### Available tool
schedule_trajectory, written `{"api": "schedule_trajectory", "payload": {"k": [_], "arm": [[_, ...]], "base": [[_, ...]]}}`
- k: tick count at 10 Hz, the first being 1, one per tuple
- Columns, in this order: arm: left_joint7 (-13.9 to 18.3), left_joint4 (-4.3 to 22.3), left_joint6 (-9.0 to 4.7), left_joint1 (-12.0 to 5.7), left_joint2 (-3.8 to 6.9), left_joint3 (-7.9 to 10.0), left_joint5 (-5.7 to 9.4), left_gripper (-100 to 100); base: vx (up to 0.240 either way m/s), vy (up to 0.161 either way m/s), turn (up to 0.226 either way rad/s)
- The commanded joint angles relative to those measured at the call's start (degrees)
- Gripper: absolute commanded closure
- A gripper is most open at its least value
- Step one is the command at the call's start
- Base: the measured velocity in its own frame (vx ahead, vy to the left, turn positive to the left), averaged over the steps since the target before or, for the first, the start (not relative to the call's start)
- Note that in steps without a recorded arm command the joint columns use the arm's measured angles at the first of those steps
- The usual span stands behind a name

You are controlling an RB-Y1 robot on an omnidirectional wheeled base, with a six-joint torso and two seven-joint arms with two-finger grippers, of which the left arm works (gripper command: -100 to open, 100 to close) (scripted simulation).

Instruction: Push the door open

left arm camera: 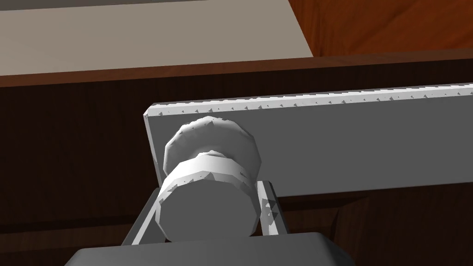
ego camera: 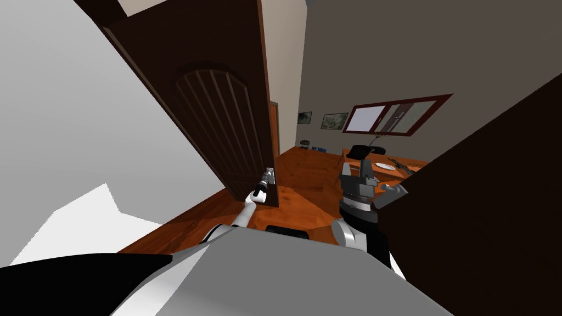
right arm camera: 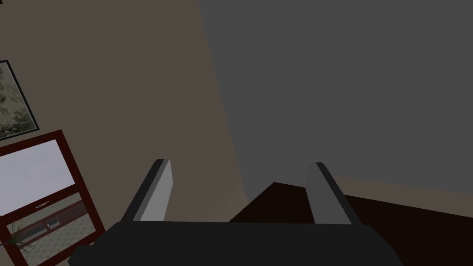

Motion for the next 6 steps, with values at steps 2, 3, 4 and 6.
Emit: {"api": "schedule_trajectory", "payload": {"k": [2,3,4,6], "arm": [[-0.18,0.07,-0.01,-0.06,0.02,0.52,0.07,100],[-0.39,0.03,-0.06,-0.06,0.3,1.55,0.3,100],[-0.46,0.03,-0.06,-0.03,0.35,1.8,0.34,100],[-0.79,0.01,-0.06,0.09,0.56,2.98,0.58,100]], "base": [[0.107,-0.074,0.043],[0.134,-0.049,0.045],[0.162,-0.099,0.055],[0.145,-0.101,0.059]]}}
